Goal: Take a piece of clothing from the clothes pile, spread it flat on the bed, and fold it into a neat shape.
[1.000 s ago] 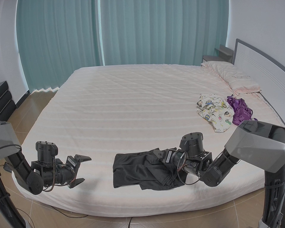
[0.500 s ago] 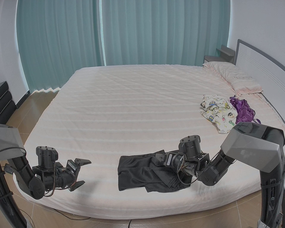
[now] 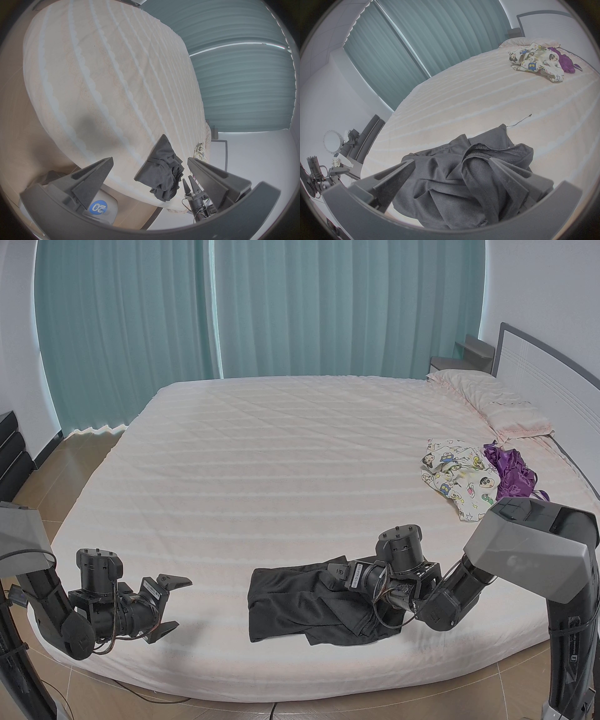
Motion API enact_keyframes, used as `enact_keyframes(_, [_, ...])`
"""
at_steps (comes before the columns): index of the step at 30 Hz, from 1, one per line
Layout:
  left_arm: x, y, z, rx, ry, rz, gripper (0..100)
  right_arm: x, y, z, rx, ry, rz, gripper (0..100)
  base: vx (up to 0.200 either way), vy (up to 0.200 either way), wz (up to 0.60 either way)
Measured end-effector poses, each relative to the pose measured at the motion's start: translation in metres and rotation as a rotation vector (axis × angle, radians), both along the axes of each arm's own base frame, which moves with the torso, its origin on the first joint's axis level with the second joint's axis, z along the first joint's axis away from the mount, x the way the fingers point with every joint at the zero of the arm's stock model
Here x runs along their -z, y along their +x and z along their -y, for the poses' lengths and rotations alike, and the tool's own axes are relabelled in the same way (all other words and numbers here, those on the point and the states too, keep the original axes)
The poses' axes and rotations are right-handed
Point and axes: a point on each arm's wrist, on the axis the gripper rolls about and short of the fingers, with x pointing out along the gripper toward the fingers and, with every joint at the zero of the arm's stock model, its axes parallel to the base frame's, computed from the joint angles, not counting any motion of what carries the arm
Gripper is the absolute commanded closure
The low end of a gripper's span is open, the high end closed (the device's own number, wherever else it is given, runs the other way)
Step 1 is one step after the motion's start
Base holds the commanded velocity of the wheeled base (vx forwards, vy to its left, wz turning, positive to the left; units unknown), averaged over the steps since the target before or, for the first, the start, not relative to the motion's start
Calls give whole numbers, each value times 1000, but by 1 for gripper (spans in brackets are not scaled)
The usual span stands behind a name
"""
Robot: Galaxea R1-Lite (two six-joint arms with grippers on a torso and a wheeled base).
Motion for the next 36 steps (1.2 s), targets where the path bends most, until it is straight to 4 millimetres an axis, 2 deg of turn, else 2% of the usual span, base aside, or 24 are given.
enact_keyframes(6, [0,0,0,-1,1,-1,0,-4,-8,-1,-13,-3,-4,0,0,0,0])
enact_keyframes(15, [0,0,0,-2,1,-2,0,8,-17,-13,-28,-31,-28,0,0,0,0])
enact_keyframes(27, [1,-1,0,0,3,-6,0,20,11,-17,73,-79,-15,0,0,0,0])
enact_keyframes(28, [1,-1,0,0,2,-6,0,20,12,-18,76,-79,-12,100,0,0,0])
enact_keyframes(36, [1,-2,0,2,2,-7,0,28,23,-17,121,-123,-37,100,0,0,0])
